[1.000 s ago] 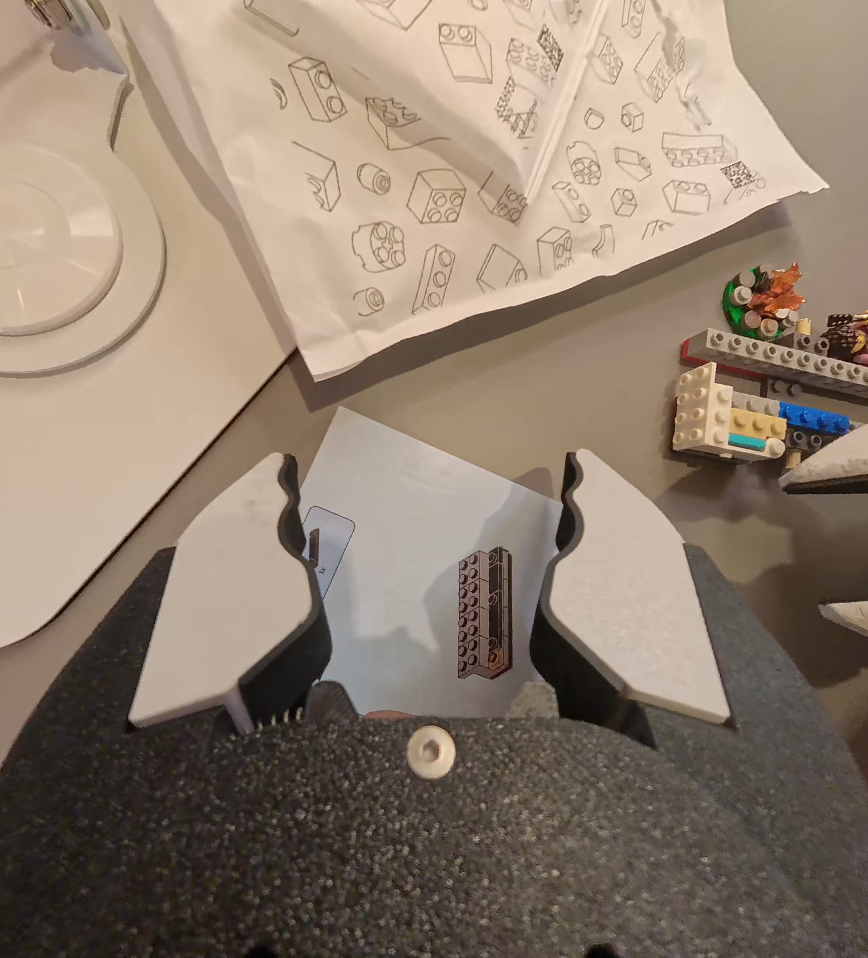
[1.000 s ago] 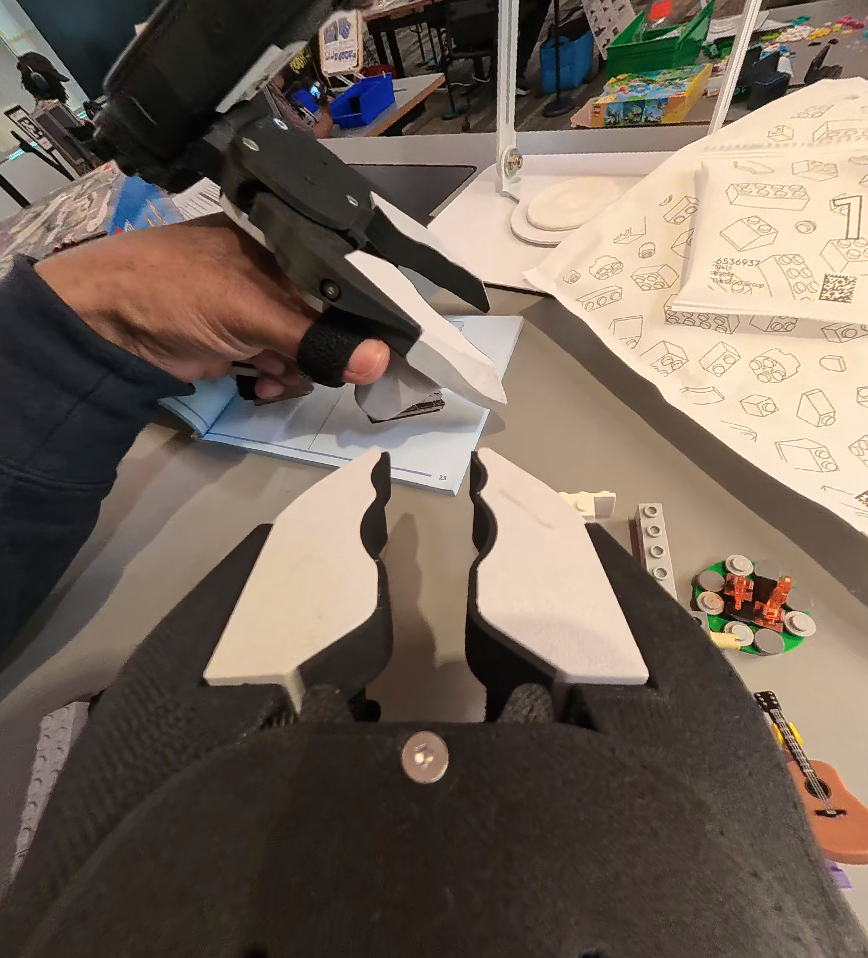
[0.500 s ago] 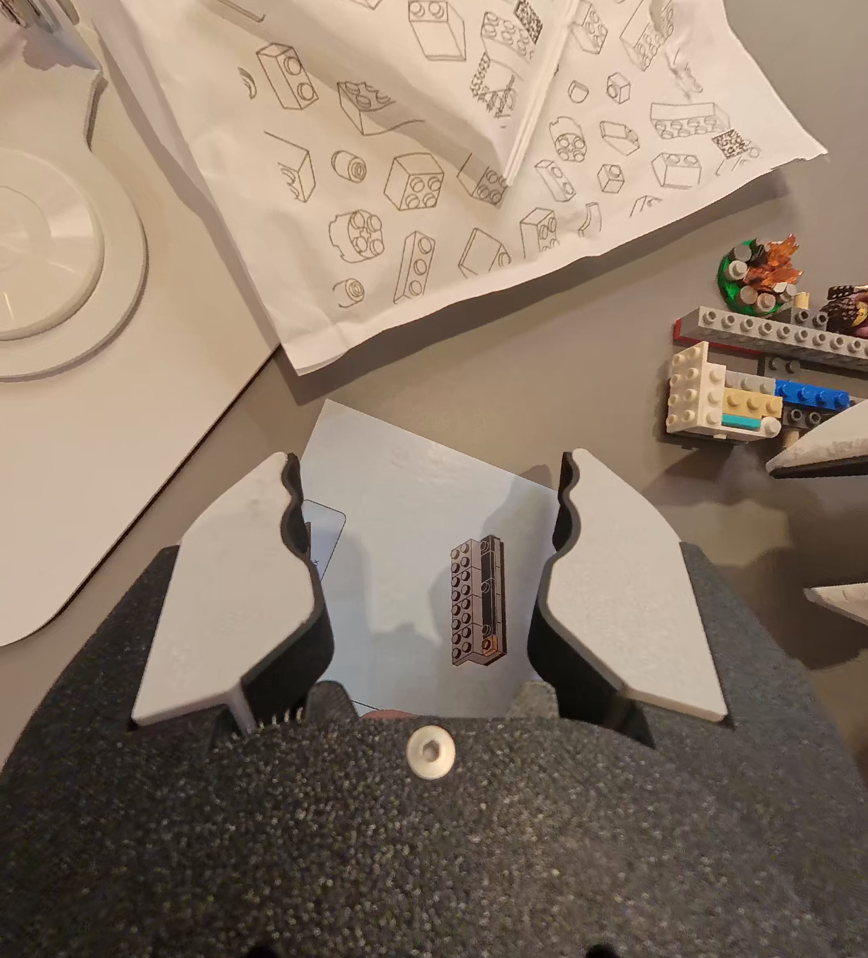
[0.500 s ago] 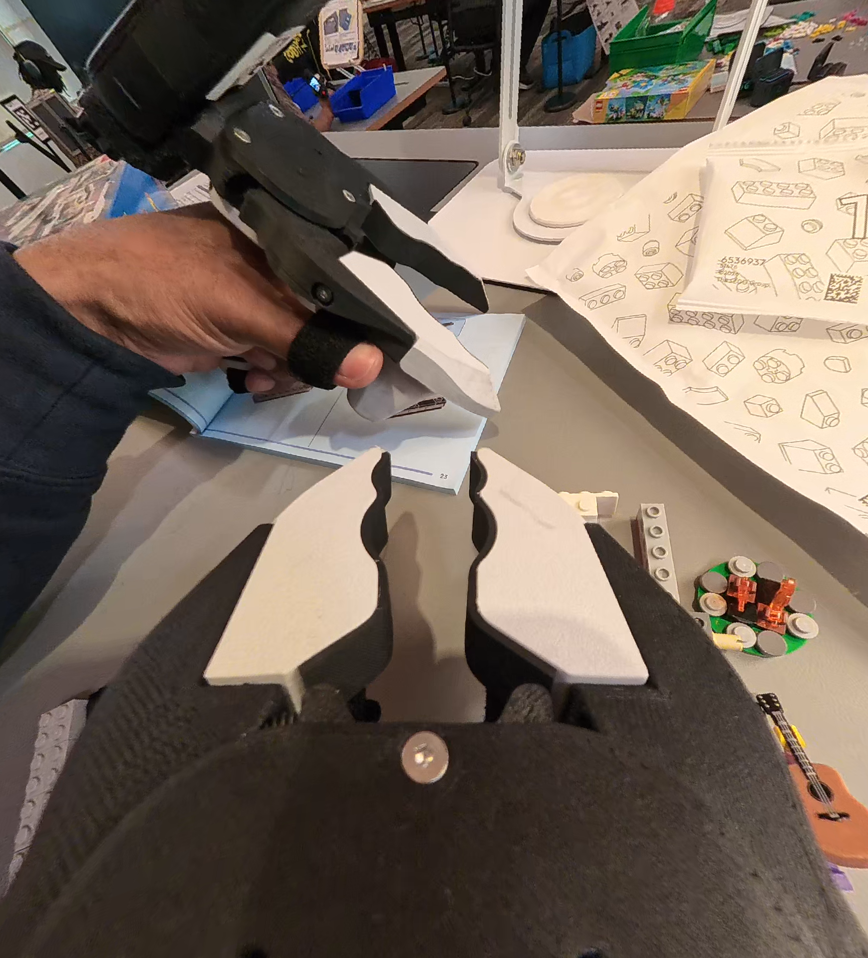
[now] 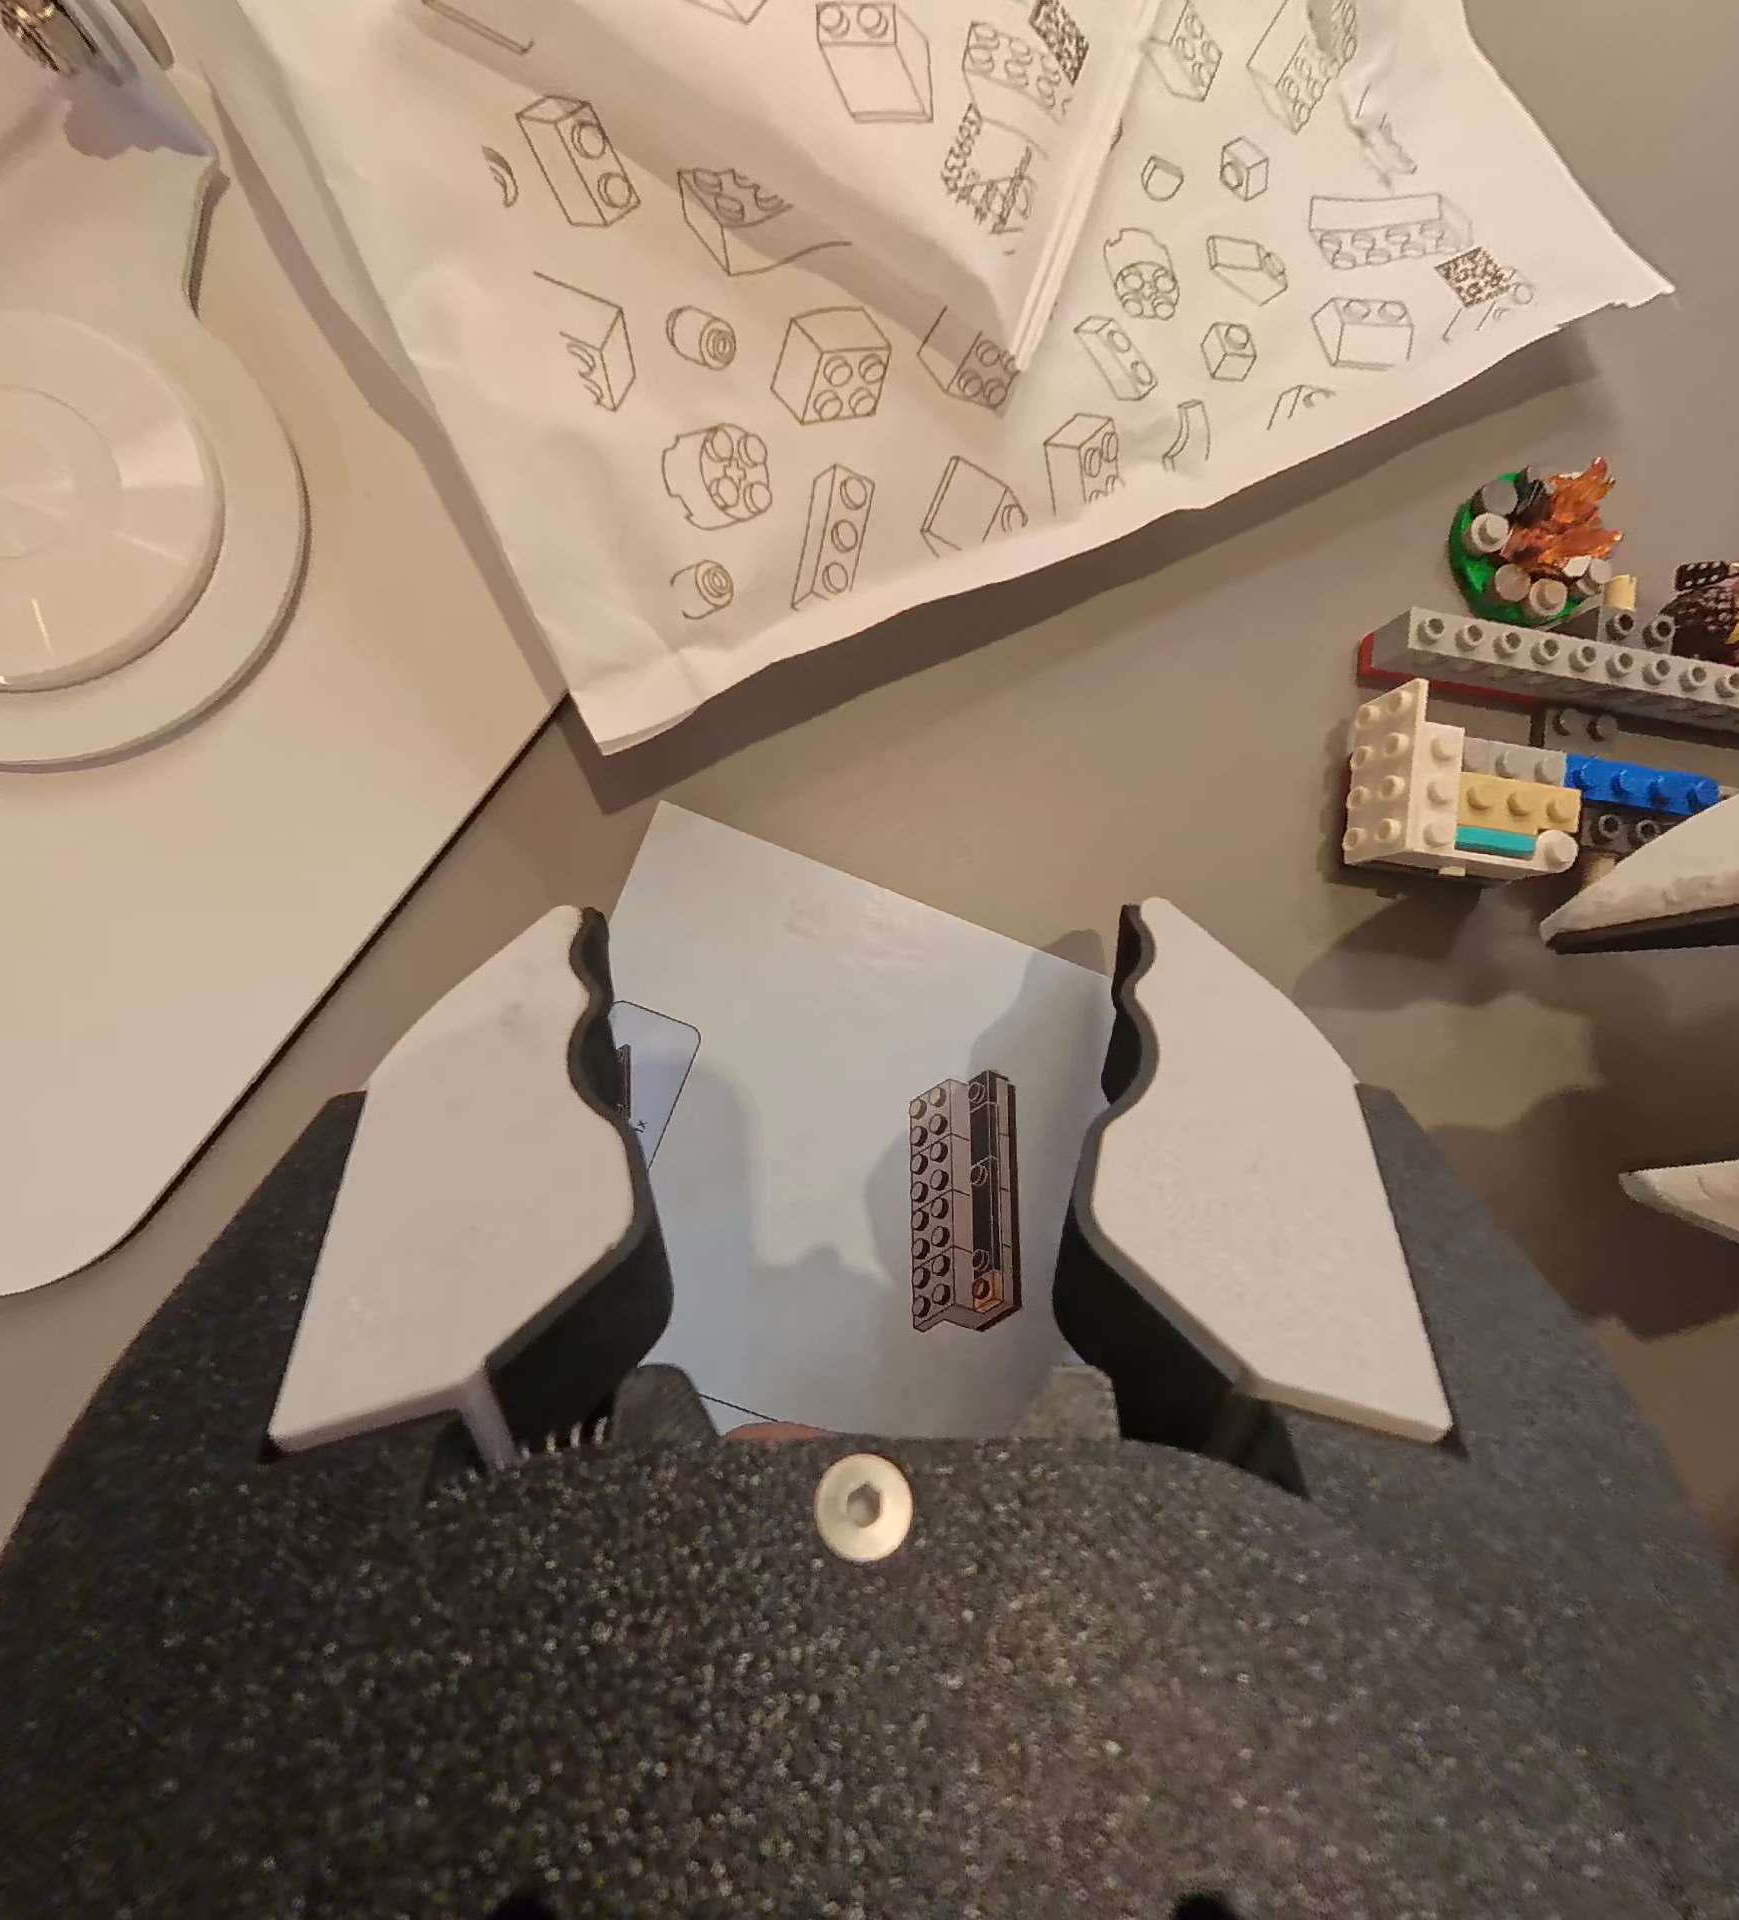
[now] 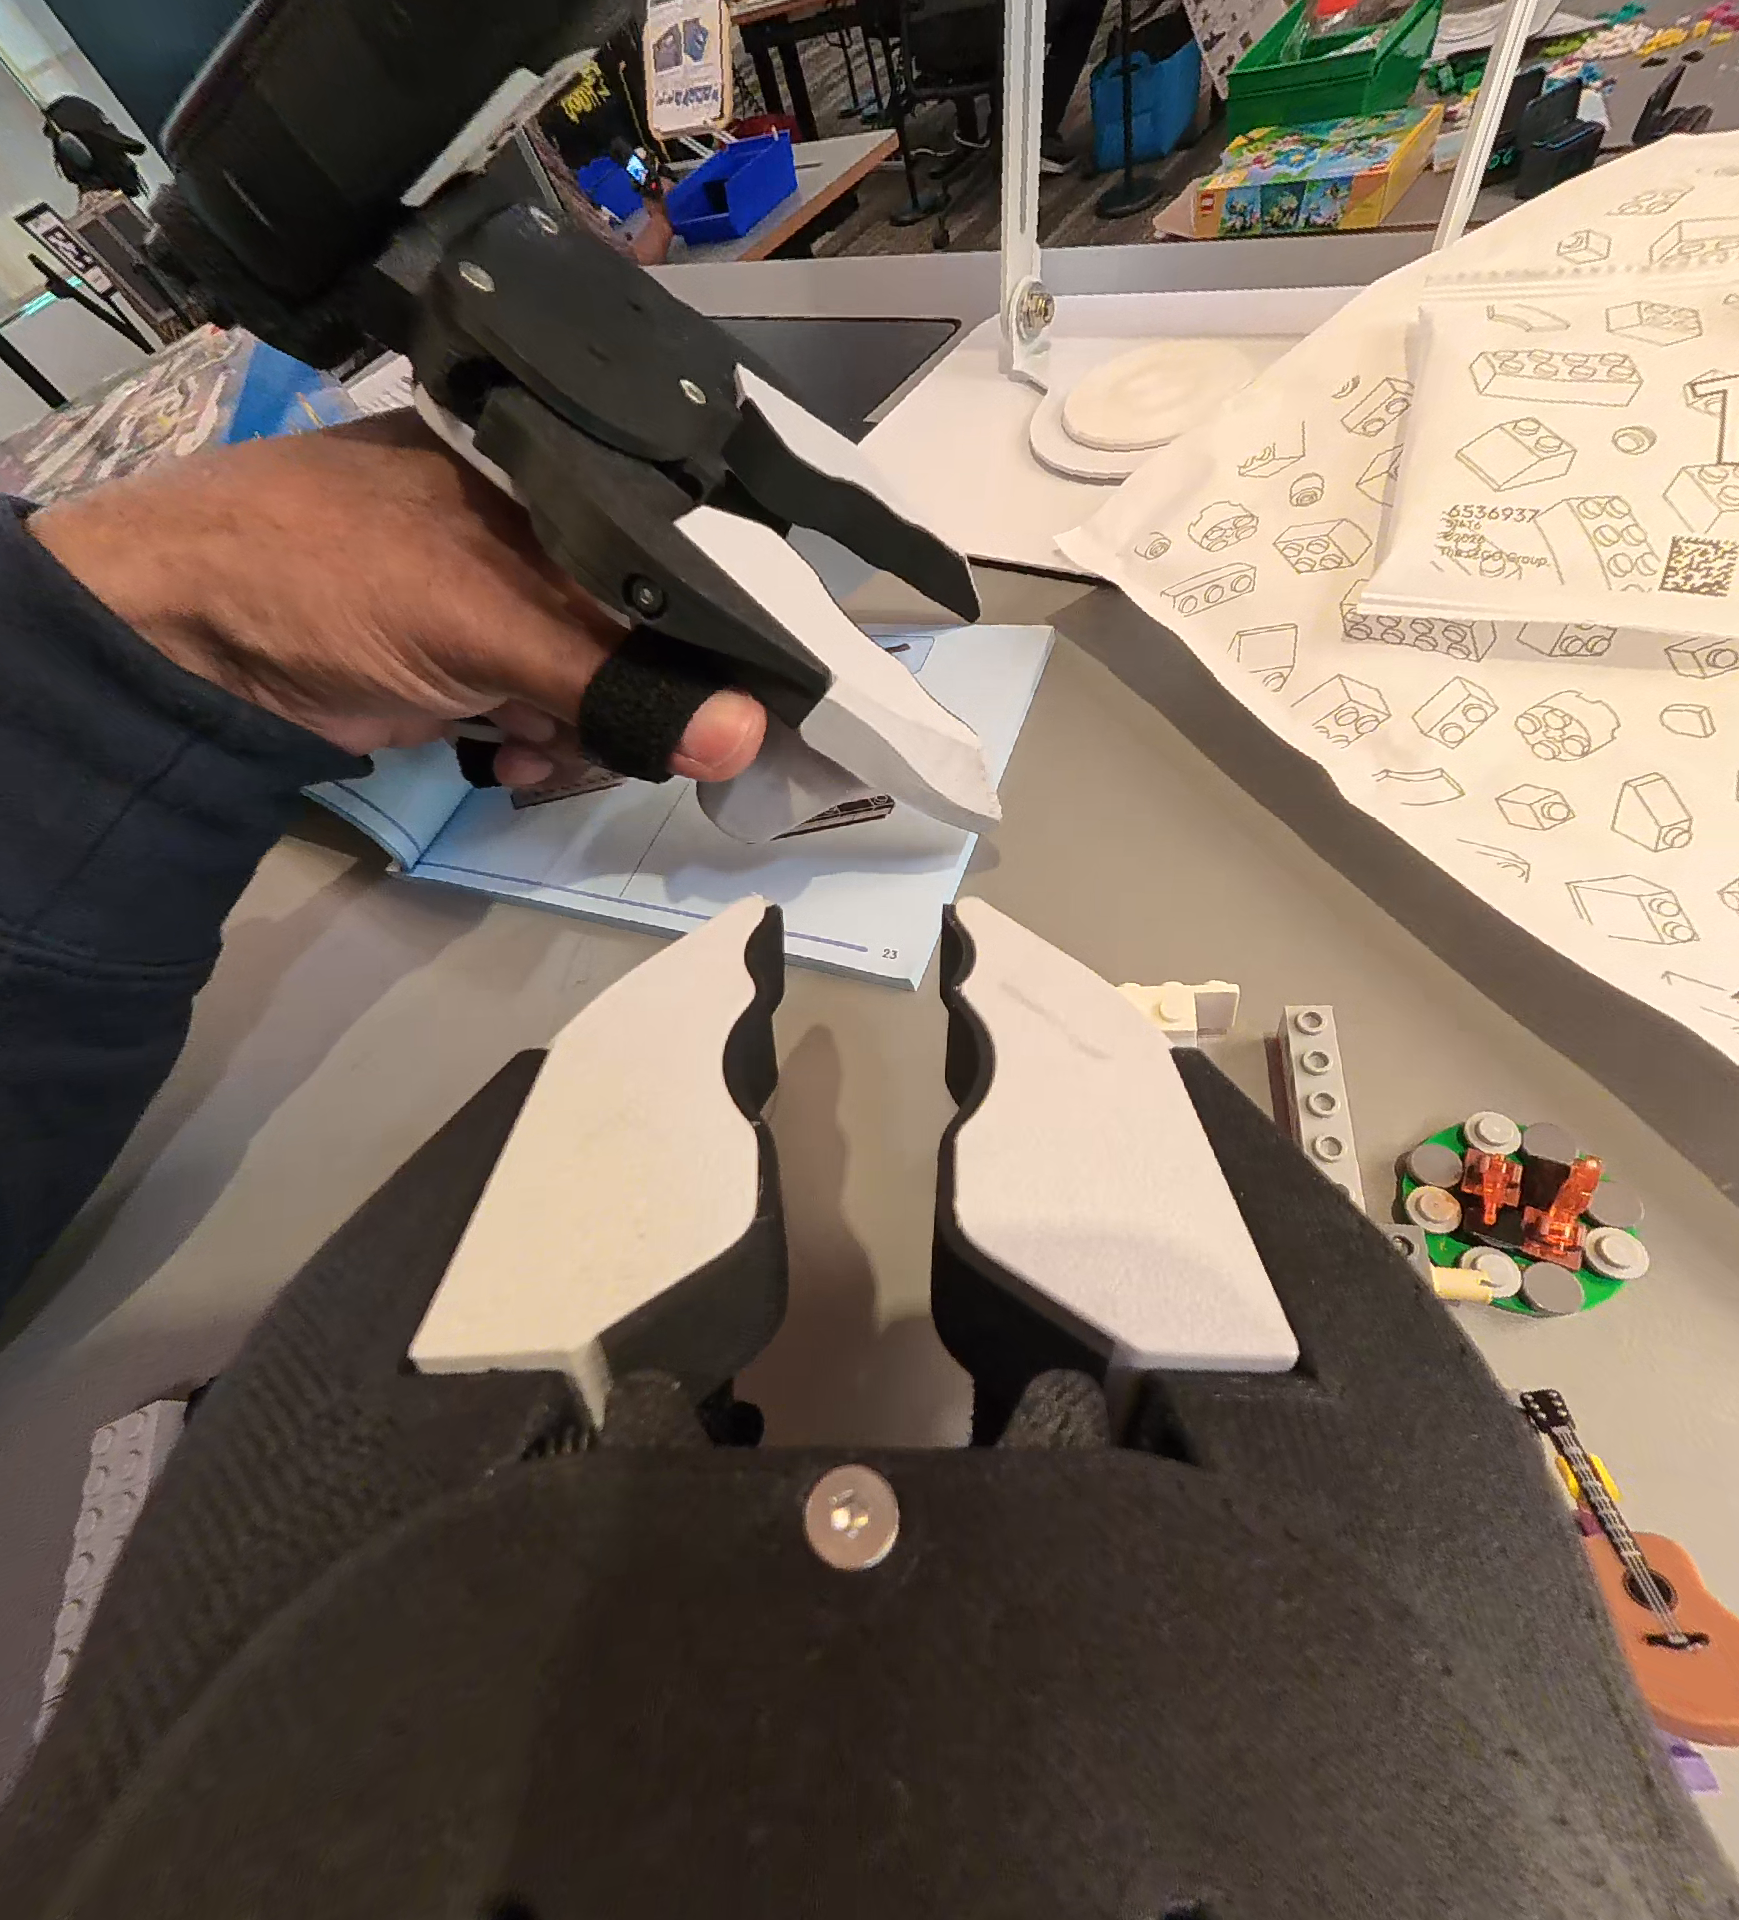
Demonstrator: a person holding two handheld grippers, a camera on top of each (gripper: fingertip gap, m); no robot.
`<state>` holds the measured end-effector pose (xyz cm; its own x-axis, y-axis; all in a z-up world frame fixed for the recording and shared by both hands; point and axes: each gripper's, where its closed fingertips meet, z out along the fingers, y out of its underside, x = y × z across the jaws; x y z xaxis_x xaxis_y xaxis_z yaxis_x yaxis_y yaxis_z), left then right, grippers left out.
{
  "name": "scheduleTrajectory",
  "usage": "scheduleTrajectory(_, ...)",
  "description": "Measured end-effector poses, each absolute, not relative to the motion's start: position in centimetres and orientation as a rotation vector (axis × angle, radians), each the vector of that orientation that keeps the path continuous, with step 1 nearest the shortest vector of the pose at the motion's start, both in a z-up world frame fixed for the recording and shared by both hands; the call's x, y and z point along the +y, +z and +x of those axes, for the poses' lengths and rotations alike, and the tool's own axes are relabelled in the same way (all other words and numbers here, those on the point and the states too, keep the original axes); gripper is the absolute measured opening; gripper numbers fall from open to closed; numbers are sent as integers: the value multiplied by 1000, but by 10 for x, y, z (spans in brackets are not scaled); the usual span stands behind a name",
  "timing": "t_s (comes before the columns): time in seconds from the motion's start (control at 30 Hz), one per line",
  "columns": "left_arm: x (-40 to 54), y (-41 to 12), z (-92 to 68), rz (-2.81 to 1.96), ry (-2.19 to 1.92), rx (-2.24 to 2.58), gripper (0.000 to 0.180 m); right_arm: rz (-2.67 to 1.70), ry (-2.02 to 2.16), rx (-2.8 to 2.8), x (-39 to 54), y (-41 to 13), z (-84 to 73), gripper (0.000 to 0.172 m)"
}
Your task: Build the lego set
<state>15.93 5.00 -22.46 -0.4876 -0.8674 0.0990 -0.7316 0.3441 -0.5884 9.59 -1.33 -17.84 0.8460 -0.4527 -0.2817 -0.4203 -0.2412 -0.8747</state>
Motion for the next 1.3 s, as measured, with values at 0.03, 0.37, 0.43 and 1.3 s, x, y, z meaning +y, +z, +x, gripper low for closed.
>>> scheduleTrajectory(0.03, 50, -224, 159, -1442, -856, 2378, 92, -1864, -33, 656, -13, -179, 96, 29)
scheduleTrajectory(0.37, 54, -225, 160, -1446, -847, 2365, 89, -1868, -29, 656, -13, -179, 94, 28)
scheduleTrajectory(0.43, 54, -227, 159, -1447, -836, 2374, 89, -1867, -25, 657, -13, -179, 94, 28)
scheduleTrajectory(1.3, 59, -214, 151, -1414, -843, 2395, 81, -1843, -50, 624, -12, -168, 97, 33)
